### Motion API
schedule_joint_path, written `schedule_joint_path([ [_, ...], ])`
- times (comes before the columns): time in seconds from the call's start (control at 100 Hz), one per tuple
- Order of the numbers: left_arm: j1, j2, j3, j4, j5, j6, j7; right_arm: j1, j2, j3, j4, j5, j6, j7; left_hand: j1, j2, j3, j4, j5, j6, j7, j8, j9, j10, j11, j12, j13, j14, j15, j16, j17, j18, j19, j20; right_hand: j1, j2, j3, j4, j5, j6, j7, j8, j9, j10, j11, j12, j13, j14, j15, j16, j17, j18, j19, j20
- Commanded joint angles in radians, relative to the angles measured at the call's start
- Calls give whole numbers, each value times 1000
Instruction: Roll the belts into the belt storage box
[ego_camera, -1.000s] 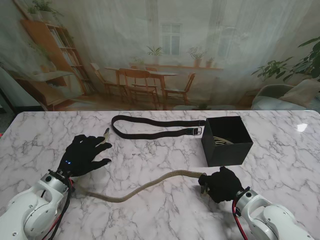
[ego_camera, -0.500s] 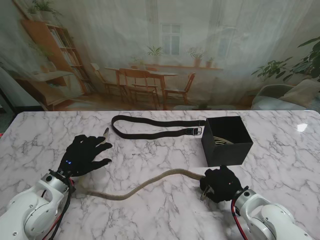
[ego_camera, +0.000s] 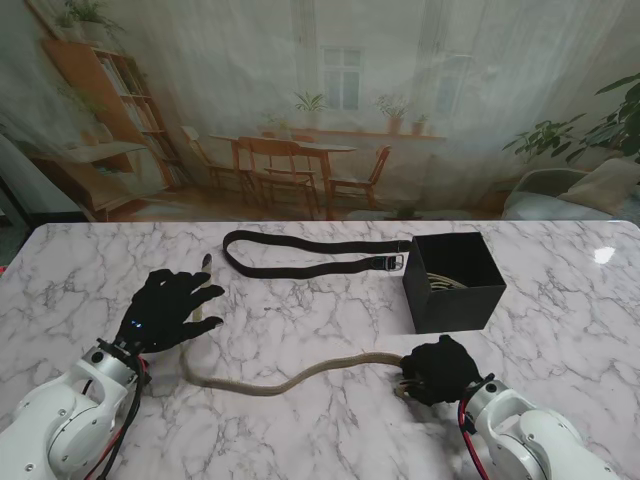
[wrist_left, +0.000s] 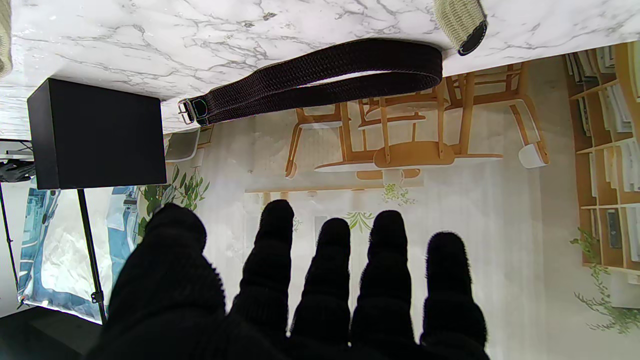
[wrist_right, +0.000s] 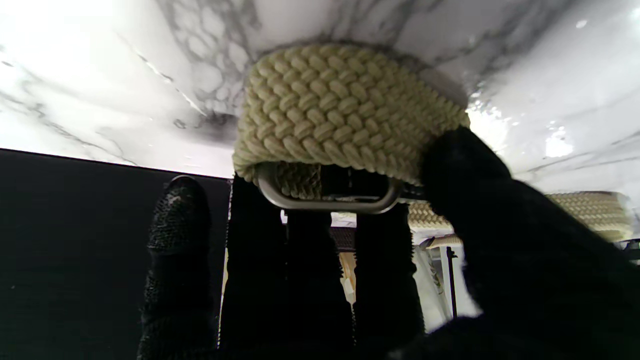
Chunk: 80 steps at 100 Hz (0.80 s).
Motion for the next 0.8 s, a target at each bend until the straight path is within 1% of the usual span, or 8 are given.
schedule_joint_path([
  [0.0, 1, -2, 2, 1, 0, -2, -9, -1, -6, -6, 18, -2, 8, -14, 18, 46, -21, -17, -28, 22, -14, -1, -36, 10, -1, 6, -15, 7, 17, 4, -21, 23, 13, 3, 82, 52, 23, 7, -30, -44, 36, 40, 79, -42, 67, 48, 81, -25, 65, 46, 48, -21, 60, 25],
  [0.21, 2, -2, 1, 2, 3, -4, -4, 12, -9, -20, 42, 7, 15, -48, 18, 47, -21, -17, -30, 21, -15, -1, -36, 9, -1, 6, -16, 7, 17, 3, -21, 25, 13, 4, 150, 77, 12, 8, -167, -100, -31, -18, 270, -120, 138, 192, 221, -61, 212, 152, 153, -79, 179, 25],
  [0.27, 2, -2, 1, 3, 4, -4, -1, 18, -9, -27, 52, 6, 17, -61, 20, 47, -20, -16, -30, 21, -15, -1, -35, 9, 0, 6, -16, 8, 17, 3, -21, 24, 13, 4, 131, 99, 46, 39, -201, -109, -187, -47, 316, -132, 148, 200, 250, -61, 241, 171, 173, -85, 203, 11],
  [0.31, 2, -2, 1, 3, 4, -4, 0, 21, -9, -30, 57, 6, 18, -66, 19, 47, -21, -17, -30, 21, -15, -1, -35, 9, 0, 6, -15, 8, 17, 4, -21, 24, 13, 4, 126, 106, 56, 63, -291, -143, -341, 1, 348, -121, 154, 196, 276, -51, 263, 178, 192, -80, 221, 3],
  [0.5, 3, -2, -1, 3, 6, -6, 5, 44, -11, -61, 90, 5, 37, -121, 20, 46, -21, -17, -31, 22, -16, -1, -34, 9, 0, 7, -14, 8, 18, 4, -21, 25, 13, 4, 146, 139, 67, 142, -543, -332, -293, 11, 411, -45, 161, 182, 308, -9, 418, 203, 288, -38, 278, -10],
  [0.65, 4, -2, -1, 2, 7, -6, 7, 43, -15, -61, 83, 29, 34, -106, 21, 46, -21, -16, -31, 20, -15, -1, -34, 8, 1, 7, -13, 7, 18, 5, -20, 25, 14, 4, 183, 169, 54, 145, -302, -385, -180, 51, 404, -10, 154, 173, 306, 7, 460, 149, 314, -10, 284, -45],
  [0.72, 4, -2, -2, 2, 7, -6, 8, 41, -16, -57, 79, 38, 26, -92, 21, 46, -21, -16, -31, 22, -15, -1, -34, 8, 1, 7, -14, 7, 18, 5, -20, 24, 14, 4, 191, 116, 7, 39, -124, -279, -77, -142, 398, -29, 121, 154, 304, -4, 404, 125, 301, -34, 259, -54],
  [0.79, 5, -2, -2, 2, 7, -7, 8, 41, -17, -55, 79, 47, 21, -88, 22, 46, -20, -16, -30, 22, -15, -1, -34, 9, 1, 7, -14, 8, 18, 5, -20, 23, 14, 4, 155, 63, -21, 13, -66, -111, 28, -235, 408, -71, 102, 134, 304, -29, 372, 125, 296, -77, 237, -55],
])
